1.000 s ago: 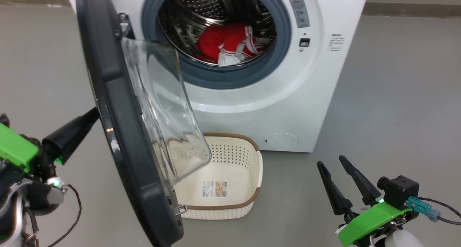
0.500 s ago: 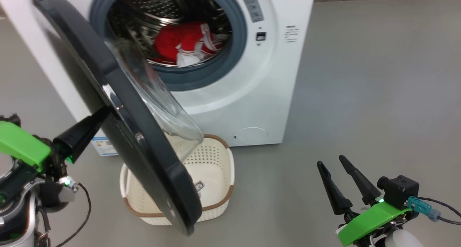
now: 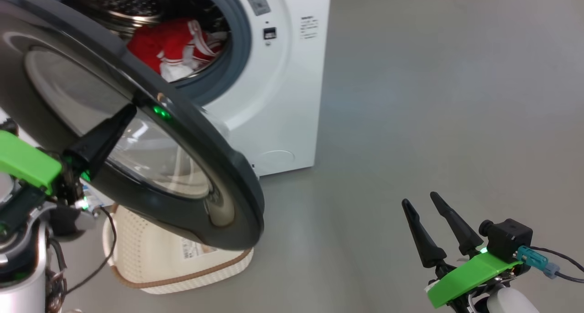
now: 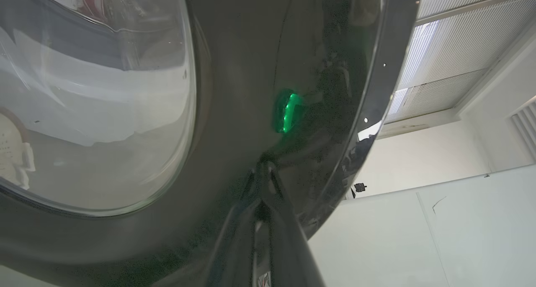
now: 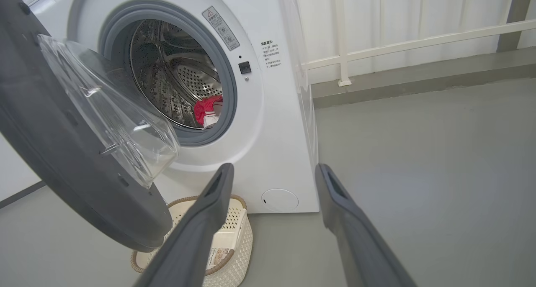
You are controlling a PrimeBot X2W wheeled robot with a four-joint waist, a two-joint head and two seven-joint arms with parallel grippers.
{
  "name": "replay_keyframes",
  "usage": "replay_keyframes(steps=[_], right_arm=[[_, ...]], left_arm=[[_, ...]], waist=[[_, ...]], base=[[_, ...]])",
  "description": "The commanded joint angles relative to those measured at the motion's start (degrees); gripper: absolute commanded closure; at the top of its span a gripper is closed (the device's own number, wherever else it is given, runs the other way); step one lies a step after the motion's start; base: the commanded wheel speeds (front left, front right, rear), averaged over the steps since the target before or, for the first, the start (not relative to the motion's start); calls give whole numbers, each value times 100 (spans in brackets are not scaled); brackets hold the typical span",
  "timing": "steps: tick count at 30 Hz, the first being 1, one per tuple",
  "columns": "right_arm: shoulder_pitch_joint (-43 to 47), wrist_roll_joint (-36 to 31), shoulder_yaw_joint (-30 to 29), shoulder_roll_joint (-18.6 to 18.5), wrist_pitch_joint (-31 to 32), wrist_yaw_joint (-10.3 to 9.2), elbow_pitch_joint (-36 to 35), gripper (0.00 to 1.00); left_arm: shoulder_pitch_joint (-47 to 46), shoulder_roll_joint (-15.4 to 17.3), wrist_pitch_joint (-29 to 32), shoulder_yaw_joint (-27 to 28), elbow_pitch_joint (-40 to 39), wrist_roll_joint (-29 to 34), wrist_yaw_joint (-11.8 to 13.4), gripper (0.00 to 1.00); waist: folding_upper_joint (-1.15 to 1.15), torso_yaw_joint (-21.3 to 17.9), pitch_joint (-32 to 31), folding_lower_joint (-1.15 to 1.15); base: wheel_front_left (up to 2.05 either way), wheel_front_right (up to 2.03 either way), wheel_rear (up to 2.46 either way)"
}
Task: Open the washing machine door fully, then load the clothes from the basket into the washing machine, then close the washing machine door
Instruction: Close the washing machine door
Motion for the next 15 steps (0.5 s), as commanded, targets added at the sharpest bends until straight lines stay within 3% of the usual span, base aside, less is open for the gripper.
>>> replay_keyframes(steps=[1,15], right_arm=[[-216,-50,89,6,-27,9,-174,0],[-325,-138,2,203,-27,9,-297,0]], left_arm=[[-391,146,-53,172,-101,113,-109,100],[-1119,283,-501,365,611,400,-403,100]], waist=[[0,-257,161,0],[0,-835,562,0]], base=[[0,0,0],[0,0,0]])
